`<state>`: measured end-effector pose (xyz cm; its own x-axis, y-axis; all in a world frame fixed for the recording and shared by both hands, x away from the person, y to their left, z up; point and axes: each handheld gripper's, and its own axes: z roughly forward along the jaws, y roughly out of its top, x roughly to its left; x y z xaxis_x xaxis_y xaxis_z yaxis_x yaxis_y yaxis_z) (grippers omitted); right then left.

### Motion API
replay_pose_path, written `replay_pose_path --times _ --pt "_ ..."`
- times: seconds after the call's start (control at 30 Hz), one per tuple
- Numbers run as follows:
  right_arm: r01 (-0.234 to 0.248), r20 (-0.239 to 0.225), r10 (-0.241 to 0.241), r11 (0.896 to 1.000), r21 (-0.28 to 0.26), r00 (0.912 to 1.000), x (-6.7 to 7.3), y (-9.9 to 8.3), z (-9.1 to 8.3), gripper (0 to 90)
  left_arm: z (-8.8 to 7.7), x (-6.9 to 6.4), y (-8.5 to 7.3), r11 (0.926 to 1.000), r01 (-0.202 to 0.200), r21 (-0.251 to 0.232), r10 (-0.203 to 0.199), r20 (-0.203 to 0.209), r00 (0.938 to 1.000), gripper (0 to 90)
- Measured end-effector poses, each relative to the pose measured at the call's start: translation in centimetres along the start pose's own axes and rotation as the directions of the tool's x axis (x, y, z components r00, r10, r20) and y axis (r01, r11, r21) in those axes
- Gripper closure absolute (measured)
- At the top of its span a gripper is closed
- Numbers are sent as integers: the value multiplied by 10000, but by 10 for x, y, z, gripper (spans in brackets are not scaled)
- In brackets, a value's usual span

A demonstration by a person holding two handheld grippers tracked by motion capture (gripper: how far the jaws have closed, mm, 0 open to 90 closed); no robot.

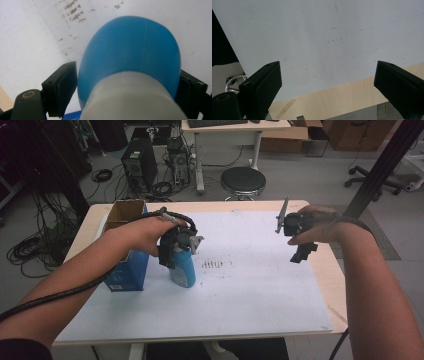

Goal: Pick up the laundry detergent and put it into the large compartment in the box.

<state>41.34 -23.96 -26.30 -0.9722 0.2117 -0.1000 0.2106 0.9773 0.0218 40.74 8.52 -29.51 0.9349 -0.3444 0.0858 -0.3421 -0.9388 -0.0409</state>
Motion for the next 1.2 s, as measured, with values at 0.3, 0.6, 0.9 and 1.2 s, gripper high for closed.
replay_pose_path --times 0.3,0.6,0.9,1.2 --pt "19 -2 -19 10000 8 10000 -1 3 -1 76 1 0 1 9997 -204 138 203 36 9998 246" --pt "189 27 -189 9998 24 9998 0 10 -2 76 1 1 2 9995 -302 134 301 93 9995 312" --pt "159 1 -159 9999 44 9999 1 9 0 77 1 2 3 9981 -526 318 522 133 9985 356" --pt "101 -40 -101 9999 67 9999 1 6 3 77 -1 0 0 9974 -716 -1 716 262 9971 376"
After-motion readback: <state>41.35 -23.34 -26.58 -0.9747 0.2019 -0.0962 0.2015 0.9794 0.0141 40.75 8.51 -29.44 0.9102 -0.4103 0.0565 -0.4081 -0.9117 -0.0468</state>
